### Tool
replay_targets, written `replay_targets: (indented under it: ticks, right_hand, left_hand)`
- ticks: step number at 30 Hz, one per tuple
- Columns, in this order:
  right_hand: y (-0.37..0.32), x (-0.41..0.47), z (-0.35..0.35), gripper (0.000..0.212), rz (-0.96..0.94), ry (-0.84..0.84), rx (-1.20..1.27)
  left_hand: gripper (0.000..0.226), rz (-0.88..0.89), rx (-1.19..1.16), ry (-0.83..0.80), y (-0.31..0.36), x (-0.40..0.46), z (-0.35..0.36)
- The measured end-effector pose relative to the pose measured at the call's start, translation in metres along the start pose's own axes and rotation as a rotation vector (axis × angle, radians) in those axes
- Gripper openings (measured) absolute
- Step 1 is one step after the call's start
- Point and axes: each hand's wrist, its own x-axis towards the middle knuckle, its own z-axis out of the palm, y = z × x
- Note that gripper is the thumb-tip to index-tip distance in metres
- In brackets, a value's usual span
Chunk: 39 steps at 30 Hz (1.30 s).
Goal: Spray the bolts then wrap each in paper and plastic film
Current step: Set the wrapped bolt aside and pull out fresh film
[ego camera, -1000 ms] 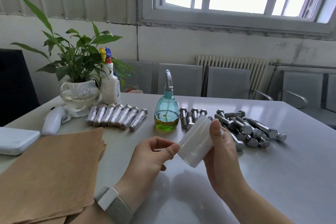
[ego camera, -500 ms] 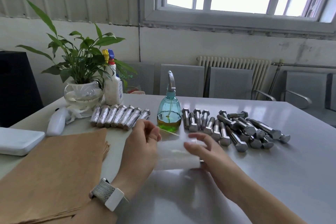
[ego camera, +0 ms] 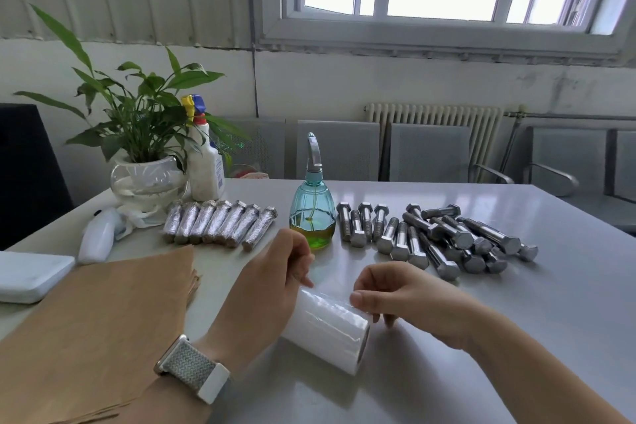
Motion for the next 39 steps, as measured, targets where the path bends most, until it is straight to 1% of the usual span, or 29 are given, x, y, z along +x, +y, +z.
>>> replay_targets:
  ticks: [4,7,8,10,11,12,14,19,22,26,29,30,33,37,39]
  right_hand:
    - [-0.005,-0.001,-0.003,0.014,-0.097,0.064,0.026]
    - [-0.004,-0.001,-0.004,0.011,-0.115,0.091,-0.026]
    - [-0.005,-0.001,-0.004,0.014,-0.103,0.081,-0.034]
    - [-0.005,-0.001,-0.003,0.032,-0.062,0.052,-0.061]
    - [-0.005,-0.002,-0.003,0.035,-0.049,0.044,-0.088]
    - [-0.005,-0.003,-0.003,0.031,-0.049,0.042,-0.114]
    - [-0.003,-0.002,-0.003,0.014,-0.073,0.054,-0.135]
    - [-0.006,-0.002,-0.004,0.013,-0.108,0.095,-0.163]
    - [-0.008,-0.003,-0.004,0.017,-0.131,0.132,-0.270]
    - [-0.010,-0.003,0.002,0.018,-0.183,0.208,-0.444]
    - [-0.012,-0.006,0.004,0.017,-0.217,0.230,-0.508]
    - [-0.013,-0.007,0.004,0.016,-0.215,0.234,-0.519]
    - [-0.016,-0.010,0.005,0.013,-0.210,0.236,-0.551]
    - [-0.018,-0.013,0.005,0.012,-0.222,0.228,-0.559]
    - [-0.019,-0.013,0.005,0.012,-0.228,0.222,-0.566]
  left_hand:
    - [0.018,0.009,-0.011,0.005,-0.003,0.000,-0.001]
    - [0.019,0.002,-0.017,0.007,-0.005,-0.001,-0.002]
    - [0.017,-0.001,-0.017,0.010,-0.005,-0.001,-0.002]
    - [0.010,-0.006,-0.013,0.013,-0.006,-0.002,-0.002]
    - [0.008,-0.007,-0.015,0.013,-0.006,-0.002,-0.001]
    - [0.005,-0.008,-0.015,0.012,-0.006,-0.003,-0.001]
    - [0.003,-0.010,-0.008,0.015,-0.006,-0.003,-0.001]
    - [0.004,-0.033,0.016,-0.002,0.001,-0.002,-0.005]
    - [0.016,-0.001,0.122,-0.072,0.009,0.002,-0.011]
    - [0.027,0.145,0.292,-0.229,0.025,0.012,-0.018]
    - [0.047,0.202,0.344,-0.369,0.032,0.018,-0.020]
    - [0.050,0.214,0.359,-0.395,0.032,0.019,-0.020]
    - [0.041,0.218,0.360,-0.412,0.031,0.020,-0.021]
    - [0.035,0.101,0.262,-0.409,0.028,0.019,-0.027]
    - [0.033,0.050,0.223,-0.439,0.027,0.020,-0.030]
